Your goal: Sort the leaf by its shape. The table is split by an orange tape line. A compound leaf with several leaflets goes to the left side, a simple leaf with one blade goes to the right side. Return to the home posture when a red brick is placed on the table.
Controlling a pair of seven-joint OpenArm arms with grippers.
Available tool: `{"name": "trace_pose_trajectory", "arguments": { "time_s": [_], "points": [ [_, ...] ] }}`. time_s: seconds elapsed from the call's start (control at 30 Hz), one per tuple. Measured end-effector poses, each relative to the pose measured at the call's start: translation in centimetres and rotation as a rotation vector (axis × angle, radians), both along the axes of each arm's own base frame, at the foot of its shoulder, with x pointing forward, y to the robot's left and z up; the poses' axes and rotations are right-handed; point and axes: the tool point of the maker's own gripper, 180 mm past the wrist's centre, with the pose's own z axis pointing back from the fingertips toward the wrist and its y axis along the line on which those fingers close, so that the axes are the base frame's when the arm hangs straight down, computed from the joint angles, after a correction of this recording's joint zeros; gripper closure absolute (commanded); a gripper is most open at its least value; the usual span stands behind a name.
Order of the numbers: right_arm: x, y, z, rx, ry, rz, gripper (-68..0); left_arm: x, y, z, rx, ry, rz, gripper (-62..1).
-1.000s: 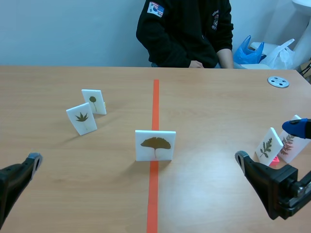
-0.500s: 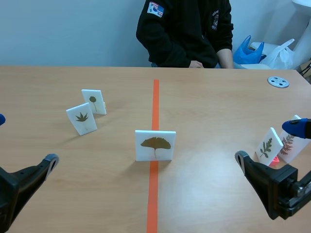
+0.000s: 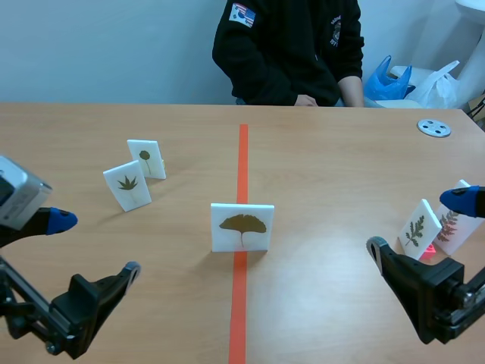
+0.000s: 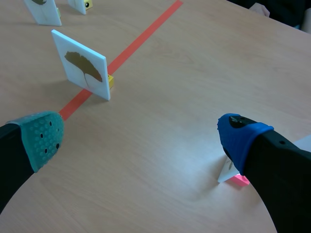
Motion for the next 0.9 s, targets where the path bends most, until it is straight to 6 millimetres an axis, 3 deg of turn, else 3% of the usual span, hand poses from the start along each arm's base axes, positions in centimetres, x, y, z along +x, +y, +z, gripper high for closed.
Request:
{"name": "trace_pose_trajectory", "arguments": {
  "time_s": [0.37,0.67,0.9],
  "points": [
    [0.0,0.0,0.0,-0.001,0.001,0.0,-67.9,2.0,-4.0,-3.0,-0.038,-0.025,-0.141,-62.3],
    [0.0,0.0,0.0,-0.001,0.001,0.0,-67.9,3.3,-5.5,-5.9,-0.015,-0.024,-0.22,-62.3],
    [0.0,0.0,0.0,-0.001,0.001,0.0,-67.9,5.4,-6.0,-6.3,-0.041,-0.061,-0.238,-62.3]
  ]
}}
